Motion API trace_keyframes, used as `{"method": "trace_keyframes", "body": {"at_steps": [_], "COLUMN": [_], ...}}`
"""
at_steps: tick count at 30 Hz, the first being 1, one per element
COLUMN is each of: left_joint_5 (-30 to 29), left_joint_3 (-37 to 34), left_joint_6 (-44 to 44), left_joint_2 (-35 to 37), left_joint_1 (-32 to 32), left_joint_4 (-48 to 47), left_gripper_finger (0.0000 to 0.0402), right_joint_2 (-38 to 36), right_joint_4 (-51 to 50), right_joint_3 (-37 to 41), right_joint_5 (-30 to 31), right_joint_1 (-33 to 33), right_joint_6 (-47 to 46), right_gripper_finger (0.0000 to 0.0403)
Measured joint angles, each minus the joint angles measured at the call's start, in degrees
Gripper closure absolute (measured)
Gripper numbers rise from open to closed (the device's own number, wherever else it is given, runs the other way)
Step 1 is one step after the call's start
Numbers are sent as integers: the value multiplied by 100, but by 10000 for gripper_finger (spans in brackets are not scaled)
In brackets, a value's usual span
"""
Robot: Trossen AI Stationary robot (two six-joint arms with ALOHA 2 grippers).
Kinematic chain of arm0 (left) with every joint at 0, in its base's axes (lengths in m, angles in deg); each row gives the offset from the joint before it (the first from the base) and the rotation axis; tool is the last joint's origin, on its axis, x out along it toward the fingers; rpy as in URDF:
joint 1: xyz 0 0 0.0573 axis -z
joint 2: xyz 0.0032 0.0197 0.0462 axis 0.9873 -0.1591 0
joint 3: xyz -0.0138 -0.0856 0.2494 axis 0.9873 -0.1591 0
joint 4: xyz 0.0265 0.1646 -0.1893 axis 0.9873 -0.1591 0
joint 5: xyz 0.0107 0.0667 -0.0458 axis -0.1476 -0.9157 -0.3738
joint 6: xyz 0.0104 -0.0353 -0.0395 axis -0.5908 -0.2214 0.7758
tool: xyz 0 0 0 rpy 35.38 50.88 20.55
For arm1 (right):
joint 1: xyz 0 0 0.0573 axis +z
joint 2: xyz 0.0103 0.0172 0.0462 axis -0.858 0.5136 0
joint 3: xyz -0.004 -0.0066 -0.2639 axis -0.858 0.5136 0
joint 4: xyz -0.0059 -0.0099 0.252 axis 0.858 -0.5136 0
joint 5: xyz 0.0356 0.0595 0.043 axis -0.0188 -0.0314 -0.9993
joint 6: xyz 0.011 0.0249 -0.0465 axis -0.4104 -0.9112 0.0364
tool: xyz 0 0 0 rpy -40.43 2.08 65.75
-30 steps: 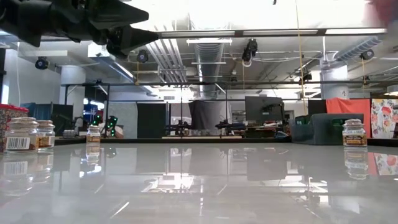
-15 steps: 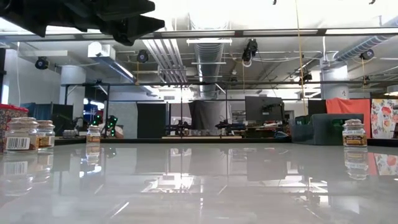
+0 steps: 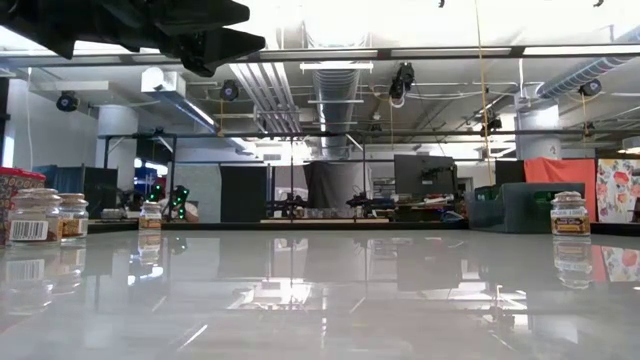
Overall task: Sort spices by type
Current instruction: Put the red seasoning can into the gray bin
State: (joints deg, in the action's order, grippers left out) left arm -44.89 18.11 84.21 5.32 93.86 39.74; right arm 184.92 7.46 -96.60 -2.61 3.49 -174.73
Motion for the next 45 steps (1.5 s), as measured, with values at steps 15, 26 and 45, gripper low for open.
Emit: {"method": "trace_keyframes", "body": {"at_steps": [15, 26, 45], "left_joint_5": [0, 0, 0], "left_joint_3": [-1, -1, -1], "left_joint_6": [-66, -68, -68], "left_joint_2": [0, 0, 0], "left_joint_1": [0, 0, 0], "left_joint_4": [20, 17, 11], "left_gripper_finger": [109, 109, 109], "right_joint_2": [370, 372, 390], "right_joint_4": [53, 391, 861], "right_joint_3": [228, 662, 753], "right_joint_5": [-290, -881, -855], "right_joint_1": [-205, -301, -302], "right_joint_6": [-55, -243, -206], "right_gripper_finger": [181, 162, 152]}}
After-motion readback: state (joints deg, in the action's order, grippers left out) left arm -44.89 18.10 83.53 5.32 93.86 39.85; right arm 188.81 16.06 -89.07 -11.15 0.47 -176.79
